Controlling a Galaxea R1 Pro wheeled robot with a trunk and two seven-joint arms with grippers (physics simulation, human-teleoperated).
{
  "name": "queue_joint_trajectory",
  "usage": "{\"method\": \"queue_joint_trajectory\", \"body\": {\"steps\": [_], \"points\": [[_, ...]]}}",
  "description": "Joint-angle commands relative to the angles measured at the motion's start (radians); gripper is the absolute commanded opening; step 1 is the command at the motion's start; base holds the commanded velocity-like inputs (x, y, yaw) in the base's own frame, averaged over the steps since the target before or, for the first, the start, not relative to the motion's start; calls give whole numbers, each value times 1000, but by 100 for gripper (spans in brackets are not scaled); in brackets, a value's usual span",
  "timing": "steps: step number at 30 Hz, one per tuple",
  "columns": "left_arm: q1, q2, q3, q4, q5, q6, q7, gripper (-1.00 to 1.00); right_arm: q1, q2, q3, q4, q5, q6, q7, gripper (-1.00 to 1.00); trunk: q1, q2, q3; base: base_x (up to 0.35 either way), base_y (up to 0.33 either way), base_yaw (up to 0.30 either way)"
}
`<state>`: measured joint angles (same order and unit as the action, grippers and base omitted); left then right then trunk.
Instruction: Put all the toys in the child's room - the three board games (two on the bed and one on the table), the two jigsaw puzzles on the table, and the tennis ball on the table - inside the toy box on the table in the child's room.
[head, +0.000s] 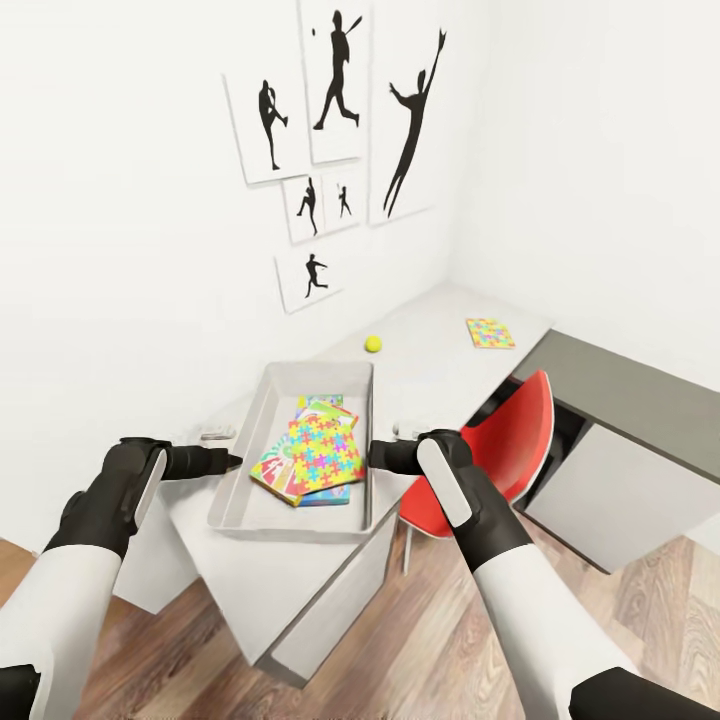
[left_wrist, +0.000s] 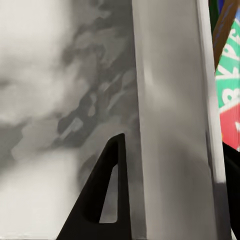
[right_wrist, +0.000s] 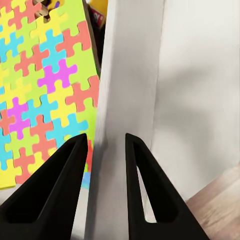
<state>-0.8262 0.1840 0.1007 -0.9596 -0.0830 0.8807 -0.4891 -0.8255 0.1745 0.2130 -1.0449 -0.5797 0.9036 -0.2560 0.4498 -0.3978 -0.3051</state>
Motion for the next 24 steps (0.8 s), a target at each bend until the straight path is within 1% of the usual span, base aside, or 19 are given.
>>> {"method": "queue_joint_trajectory", "body": {"steps": [1,9,13,24], "points": [[-1,0,2,-1,-27,-2,-8,-100,-1,0,0,-1,-8,1,-11,-100,0,-2,-2,-177,36,0],[-1,0,2,-1,-27,-2,-8,-100,-1,0,0,-1,-9,1,-11,-100,0,-2,2,-159,60,-13],[-1,0,2,-1,-29,-2,-8,-100,-1,0,0,-1,-9,1,-11,-100,0,-2,2,-182,128,-1],[-1,0,2,-1,-29,-1,-8,-100,-1,0,0,-1,-8,0,-11,-100,0,-2,2,-59,21,0]]}}
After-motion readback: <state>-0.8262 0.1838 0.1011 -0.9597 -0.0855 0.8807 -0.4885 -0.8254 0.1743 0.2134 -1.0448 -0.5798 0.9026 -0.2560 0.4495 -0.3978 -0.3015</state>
